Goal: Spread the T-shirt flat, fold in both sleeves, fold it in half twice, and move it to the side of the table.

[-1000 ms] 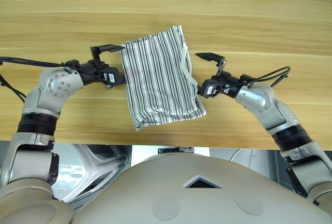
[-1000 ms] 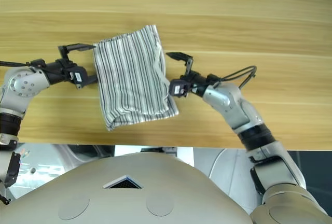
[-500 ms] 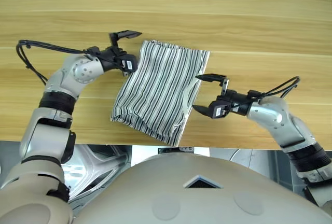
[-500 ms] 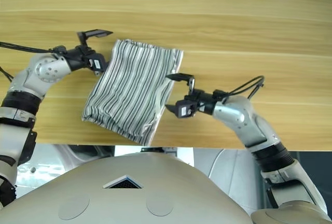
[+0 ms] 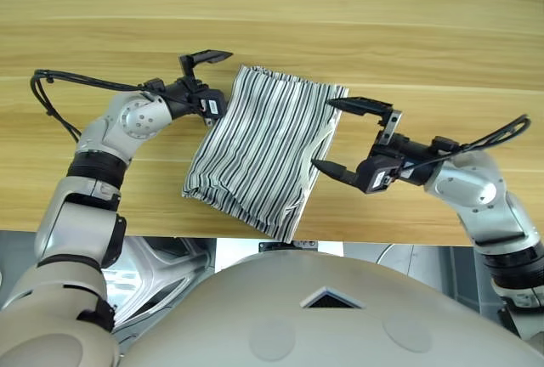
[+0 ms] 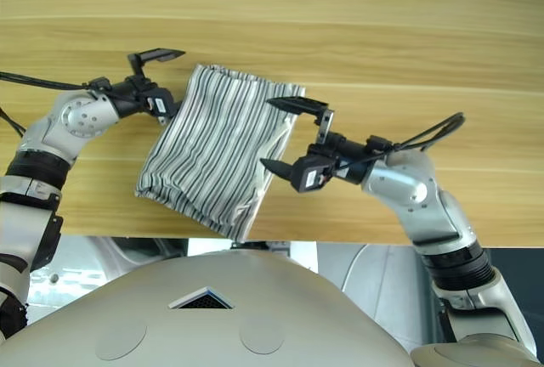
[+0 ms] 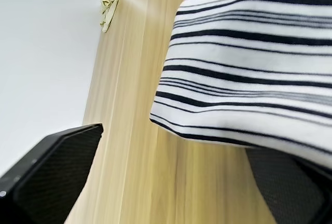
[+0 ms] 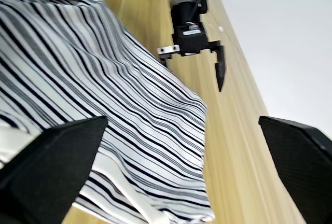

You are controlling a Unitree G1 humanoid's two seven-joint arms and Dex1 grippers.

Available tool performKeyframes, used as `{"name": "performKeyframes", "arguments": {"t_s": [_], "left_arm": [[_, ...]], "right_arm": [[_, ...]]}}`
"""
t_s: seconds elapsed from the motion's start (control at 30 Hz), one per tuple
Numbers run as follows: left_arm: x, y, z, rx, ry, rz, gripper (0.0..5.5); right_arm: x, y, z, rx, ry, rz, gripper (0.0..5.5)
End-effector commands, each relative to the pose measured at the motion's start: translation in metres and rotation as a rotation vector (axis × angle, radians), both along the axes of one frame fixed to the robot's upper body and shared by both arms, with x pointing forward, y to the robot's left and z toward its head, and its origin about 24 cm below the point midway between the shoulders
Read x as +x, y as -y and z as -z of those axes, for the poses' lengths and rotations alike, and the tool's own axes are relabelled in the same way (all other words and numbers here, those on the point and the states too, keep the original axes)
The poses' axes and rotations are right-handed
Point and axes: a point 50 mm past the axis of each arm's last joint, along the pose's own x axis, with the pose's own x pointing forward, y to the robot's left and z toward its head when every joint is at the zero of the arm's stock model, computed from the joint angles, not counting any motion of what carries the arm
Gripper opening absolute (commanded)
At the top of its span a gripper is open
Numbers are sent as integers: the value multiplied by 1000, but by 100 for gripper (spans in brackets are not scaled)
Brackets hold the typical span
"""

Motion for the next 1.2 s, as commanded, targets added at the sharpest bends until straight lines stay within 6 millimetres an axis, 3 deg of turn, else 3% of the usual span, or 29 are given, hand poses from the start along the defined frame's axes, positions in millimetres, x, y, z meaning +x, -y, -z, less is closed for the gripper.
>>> {"name": "performKeyframes", "arguments": {"t_s": [0.03,0.23,0.43,0.87,1.13,1.2], "left_arm": [[-1,-1,7,37,-28,0,491],[-1,1,7,35,-26,0,491],[-1,2,8,34,-24,0,491],[-2,6,14,35,-29,1,491],[-5,6,15,32,-31,1,491],[-5,7,15,30,-32,0,491]], "right_arm": [[1,-11,14,-32,-48,-31,540],[2,-18,48,-122,-145,-38,540],[3,-3,64,-211,-204,-26,540],[-2,45,34,-291,-196,-46,540],[0,58,22,-308,-188,-29,540],[-4,53,20,-271,-185,-46,540]]}}
